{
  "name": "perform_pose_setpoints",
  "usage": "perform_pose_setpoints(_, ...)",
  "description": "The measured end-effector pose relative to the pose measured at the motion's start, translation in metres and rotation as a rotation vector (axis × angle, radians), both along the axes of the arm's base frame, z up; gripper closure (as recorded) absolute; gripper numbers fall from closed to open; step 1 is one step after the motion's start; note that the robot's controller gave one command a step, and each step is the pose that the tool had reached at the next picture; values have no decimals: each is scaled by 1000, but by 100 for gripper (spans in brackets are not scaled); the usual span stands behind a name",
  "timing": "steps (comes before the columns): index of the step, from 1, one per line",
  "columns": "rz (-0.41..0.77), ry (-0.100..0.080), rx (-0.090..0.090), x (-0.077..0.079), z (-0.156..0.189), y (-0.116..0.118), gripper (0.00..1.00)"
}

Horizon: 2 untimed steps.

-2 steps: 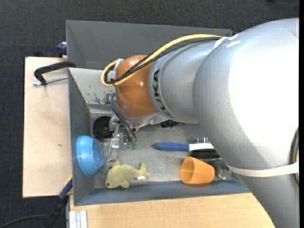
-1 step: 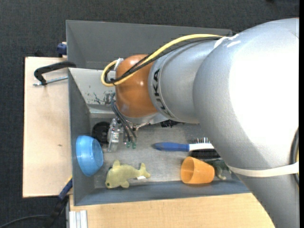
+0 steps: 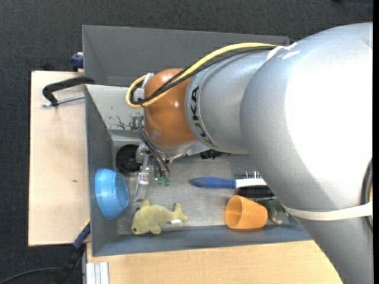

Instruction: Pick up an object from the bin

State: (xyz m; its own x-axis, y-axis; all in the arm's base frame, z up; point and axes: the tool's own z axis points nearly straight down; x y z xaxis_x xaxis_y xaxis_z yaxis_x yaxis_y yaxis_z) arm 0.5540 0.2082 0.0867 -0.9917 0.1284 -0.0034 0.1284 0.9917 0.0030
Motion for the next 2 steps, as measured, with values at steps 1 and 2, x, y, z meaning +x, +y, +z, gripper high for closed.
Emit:
perform_pose_setpoints(1,0,-2,0,1,1,0,100)
perform_pose_setpoints(2,14,-10,11,38,-7,-13,100)
